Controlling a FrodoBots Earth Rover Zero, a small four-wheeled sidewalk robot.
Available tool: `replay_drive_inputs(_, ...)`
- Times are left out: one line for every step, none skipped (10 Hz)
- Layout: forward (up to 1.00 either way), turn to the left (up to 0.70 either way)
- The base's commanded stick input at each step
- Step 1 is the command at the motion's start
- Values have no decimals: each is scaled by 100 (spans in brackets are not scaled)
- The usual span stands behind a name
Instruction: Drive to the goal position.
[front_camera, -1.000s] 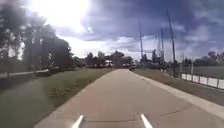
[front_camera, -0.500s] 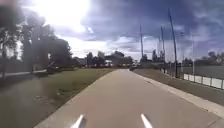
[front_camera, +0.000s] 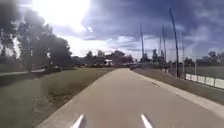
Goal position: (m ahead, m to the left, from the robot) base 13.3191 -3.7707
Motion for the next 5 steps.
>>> replay_drive_inputs(100,0)
replay_drive_inputs(100,0)
replay_drive_inputs(100,0)
replay_drive_inputs(100,0)
replay_drive_inputs(100,0)
